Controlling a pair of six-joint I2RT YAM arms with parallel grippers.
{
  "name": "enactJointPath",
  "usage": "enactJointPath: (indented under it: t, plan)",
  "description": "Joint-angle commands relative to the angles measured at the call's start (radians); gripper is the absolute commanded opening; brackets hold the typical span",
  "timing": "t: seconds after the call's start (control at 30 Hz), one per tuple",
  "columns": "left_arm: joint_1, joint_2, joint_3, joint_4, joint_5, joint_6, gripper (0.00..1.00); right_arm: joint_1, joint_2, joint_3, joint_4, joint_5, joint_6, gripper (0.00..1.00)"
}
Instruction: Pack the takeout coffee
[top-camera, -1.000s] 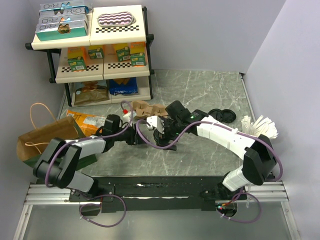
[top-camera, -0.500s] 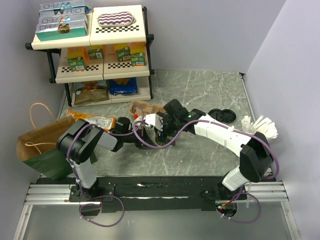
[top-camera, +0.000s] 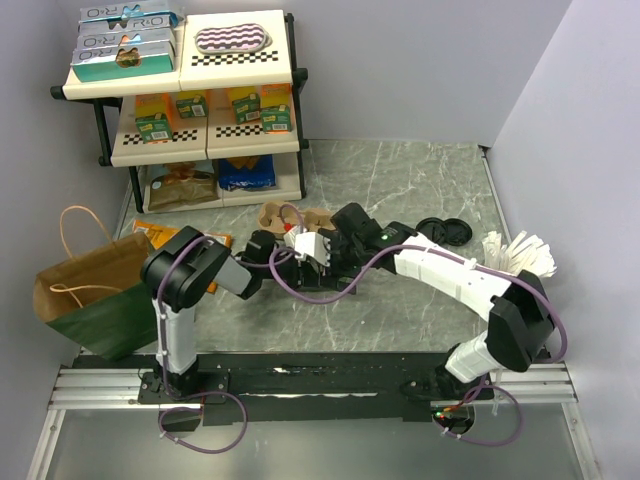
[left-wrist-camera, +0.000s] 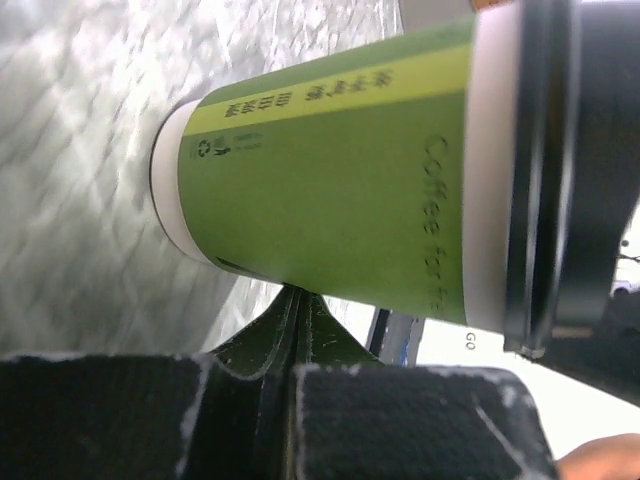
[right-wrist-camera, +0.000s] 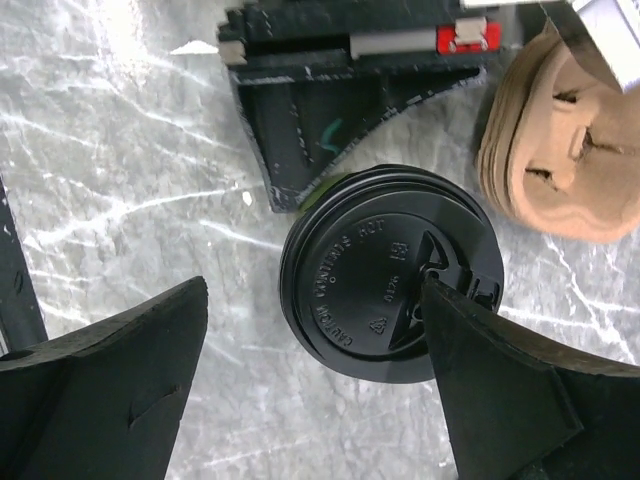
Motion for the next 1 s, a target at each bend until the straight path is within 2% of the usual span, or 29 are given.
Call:
enactJointPath:
  t: [0.0,0.33,0.43,0.67,0.97]
  plan:
    - [-0.025,0.056,0.066,0.119,-0.025,-0.038,0.02,0.009,-0.059,-0.024,-0.027,0.029,-0.008,0.92]
    - [-0.060,0.150,0.197,0.156,-0.057,-0.073,0.03,-0.034,-0.068,-0.070,0.011,0.144,-0.009,0.91]
    - [-0.069,0.158,0.214,0.151,-0.060,-0.072,0.03,-0.092,-0.056,-0.064,0.028,0.170,0.000,0.91]
    - [-0.071,0.175,0.226,0.143,-0.068,-0.066,0.03,-0.201,-0.021,-0.009,0.008,0.149,0.014,0.90]
    - [-0.071,0.172,0.241,0.125,-0.054,-0.041,0.04,-0.206,-0.053,-0.009,0.002,0.116,0.017,0.90]
